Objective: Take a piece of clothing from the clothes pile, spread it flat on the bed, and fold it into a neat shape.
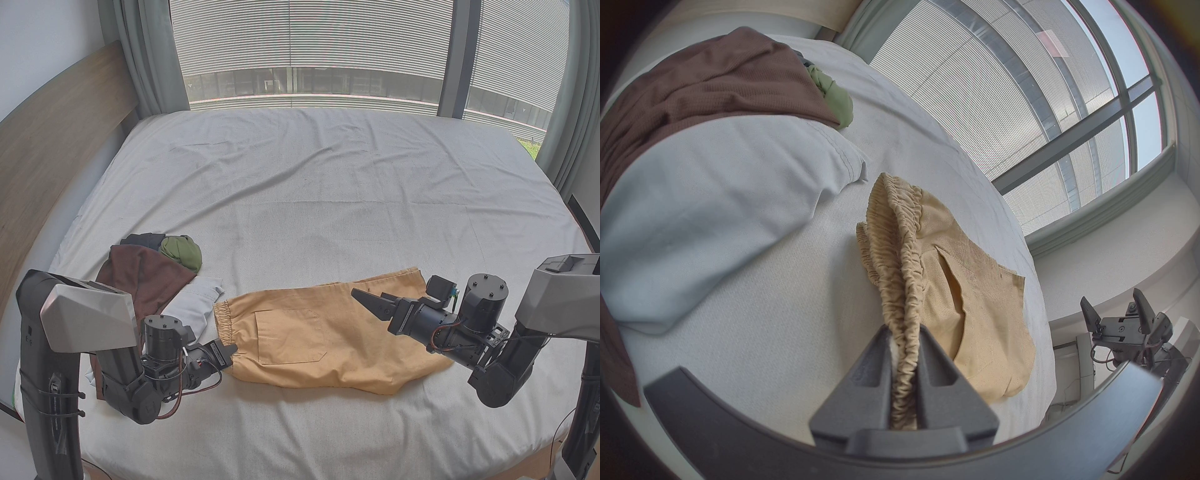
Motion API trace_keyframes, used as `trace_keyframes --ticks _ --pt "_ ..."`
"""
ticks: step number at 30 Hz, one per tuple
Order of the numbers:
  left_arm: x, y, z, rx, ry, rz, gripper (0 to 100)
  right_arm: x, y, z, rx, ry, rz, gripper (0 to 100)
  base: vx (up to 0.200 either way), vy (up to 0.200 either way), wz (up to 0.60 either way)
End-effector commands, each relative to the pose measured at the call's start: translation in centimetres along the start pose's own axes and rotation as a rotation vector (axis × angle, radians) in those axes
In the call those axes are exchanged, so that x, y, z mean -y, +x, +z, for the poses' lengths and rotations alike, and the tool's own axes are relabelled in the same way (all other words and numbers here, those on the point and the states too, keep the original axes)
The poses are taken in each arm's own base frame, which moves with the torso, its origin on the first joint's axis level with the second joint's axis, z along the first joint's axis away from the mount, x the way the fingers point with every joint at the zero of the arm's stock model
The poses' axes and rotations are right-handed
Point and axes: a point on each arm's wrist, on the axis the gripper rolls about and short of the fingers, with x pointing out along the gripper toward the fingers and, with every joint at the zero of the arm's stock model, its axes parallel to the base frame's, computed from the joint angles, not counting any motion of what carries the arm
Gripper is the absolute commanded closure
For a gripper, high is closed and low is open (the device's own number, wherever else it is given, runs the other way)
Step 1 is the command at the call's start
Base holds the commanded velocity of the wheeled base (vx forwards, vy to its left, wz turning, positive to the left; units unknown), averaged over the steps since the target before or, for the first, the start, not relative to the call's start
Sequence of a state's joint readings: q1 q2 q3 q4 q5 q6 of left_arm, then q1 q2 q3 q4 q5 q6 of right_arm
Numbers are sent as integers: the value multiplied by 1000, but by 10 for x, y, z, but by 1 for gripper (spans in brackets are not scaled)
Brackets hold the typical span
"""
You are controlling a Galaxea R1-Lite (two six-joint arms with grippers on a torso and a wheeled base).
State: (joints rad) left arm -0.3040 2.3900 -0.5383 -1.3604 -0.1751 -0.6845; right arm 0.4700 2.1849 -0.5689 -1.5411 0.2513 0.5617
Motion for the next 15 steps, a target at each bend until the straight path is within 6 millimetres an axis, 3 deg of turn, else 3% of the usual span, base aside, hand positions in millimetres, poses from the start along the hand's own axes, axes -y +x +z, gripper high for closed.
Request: trace_keyframes --ticks 1,11,12,15 --pt "-2 -2 3 10 3 11 100 0 0 -1 -4 0 1 0 0 0 0" --pt "-17 4 -3 -4 37 47 100 1 1 -4 -13 3 -3 0 0 0 0" --pt "-18 5 -4 -7 36 50 0 1 1 -4 -13 4 -3 0 0 0 0" --pt "-18 6 -5 -8 37 52 0 1 1 -4 -13 3 -3 0 0 0 0"
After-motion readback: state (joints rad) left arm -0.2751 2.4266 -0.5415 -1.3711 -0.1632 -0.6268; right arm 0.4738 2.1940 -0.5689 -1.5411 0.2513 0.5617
